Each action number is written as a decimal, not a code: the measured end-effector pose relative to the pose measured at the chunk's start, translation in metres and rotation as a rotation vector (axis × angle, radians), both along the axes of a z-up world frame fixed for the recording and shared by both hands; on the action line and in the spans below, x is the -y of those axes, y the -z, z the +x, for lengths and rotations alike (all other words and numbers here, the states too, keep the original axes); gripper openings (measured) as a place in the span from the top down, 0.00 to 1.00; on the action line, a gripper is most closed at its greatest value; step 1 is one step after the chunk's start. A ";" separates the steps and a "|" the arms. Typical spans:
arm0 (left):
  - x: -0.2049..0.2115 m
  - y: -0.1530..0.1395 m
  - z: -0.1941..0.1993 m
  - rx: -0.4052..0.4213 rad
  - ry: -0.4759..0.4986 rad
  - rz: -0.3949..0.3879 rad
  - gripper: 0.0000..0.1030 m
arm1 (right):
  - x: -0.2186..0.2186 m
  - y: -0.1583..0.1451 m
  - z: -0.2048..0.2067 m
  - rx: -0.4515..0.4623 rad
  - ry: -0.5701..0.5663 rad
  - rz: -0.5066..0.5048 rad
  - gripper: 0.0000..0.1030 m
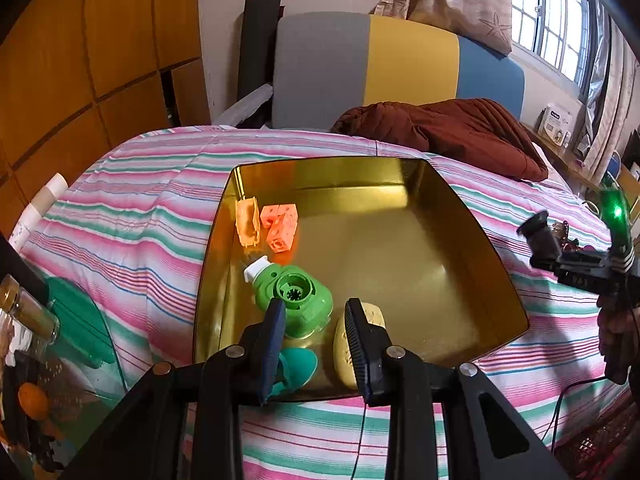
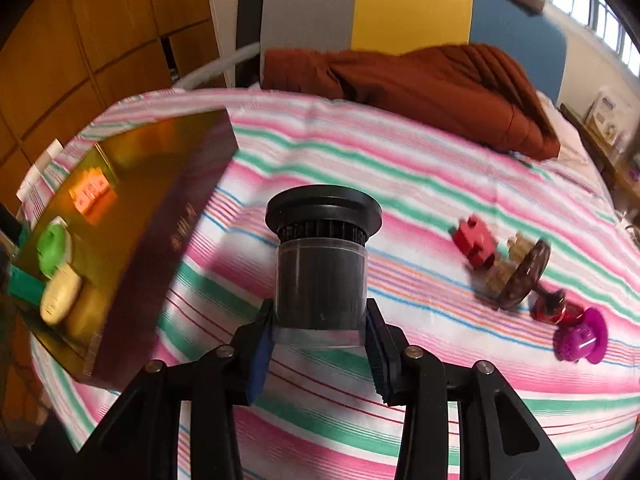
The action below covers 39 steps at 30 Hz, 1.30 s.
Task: Organize rigid objects
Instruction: 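Carry the black-capped jar into the gold tray and open the right gripper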
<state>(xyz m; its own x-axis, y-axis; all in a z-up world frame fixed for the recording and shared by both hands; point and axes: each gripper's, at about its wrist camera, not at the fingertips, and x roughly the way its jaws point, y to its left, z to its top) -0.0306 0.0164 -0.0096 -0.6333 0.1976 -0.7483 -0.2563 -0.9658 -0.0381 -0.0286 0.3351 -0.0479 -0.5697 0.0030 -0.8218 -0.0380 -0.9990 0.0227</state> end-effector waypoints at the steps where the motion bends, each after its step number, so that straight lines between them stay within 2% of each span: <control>1: 0.002 0.000 0.001 -0.002 -0.004 0.004 0.71 | 0.003 -0.005 0.000 -0.009 -0.002 -0.006 0.59; 8: 0.017 0.005 0.004 0.013 -0.023 0.028 0.71 | 0.060 -0.047 -0.012 -0.080 -0.095 -0.063 0.59; 12: 0.033 0.008 0.005 0.019 -0.057 0.045 0.71 | 0.098 -0.052 -0.028 -0.071 -0.159 -0.122 0.59; 16: 0.051 0.011 0.008 0.020 -0.098 0.053 0.71 | 0.140 -0.043 -0.046 -0.034 -0.216 -0.152 0.59; 23: 0.072 0.017 0.009 0.034 -0.150 0.074 0.71 | 0.194 0.000 -0.091 0.094 -0.213 -0.200 0.59; 27: 0.078 0.021 0.011 0.041 -0.160 0.080 0.71 | 0.220 0.025 -0.101 0.162 -0.233 -0.220 0.58; 31: 0.081 0.026 0.009 0.053 -0.170 0.085 0.71 | 0.229 0.031 -0.097 0.165 -0.253 -0.233 0.57; 33: 0.082 0.027 0.010 0.055 -0.172 0.086 0.71 | 0.226 0.028 -0.093 0.153 -0.253 -0.241 0.44; 34: 0.082 0.026 0.010 0.053 -0.172 0.087 0.71 | 0.224 0.028 -0.091 0.151 -0.251 -0.246 0.43; 39: 0.078 0.021 0.010 0.043 -0.161 0.082 0.71 | 0.214 0.012 -0.076 0.101 -0.246 -0.258 0.40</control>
<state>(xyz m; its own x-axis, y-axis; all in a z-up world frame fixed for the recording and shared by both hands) -0.0204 -0.0621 -0.0309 -0.6296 0.1579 -0.7607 -0.0949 -0.9874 -0.1264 -0.1044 0.1211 -0.0598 -0.4437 -0.3386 -0.8298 0.1880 -0.9404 0.2832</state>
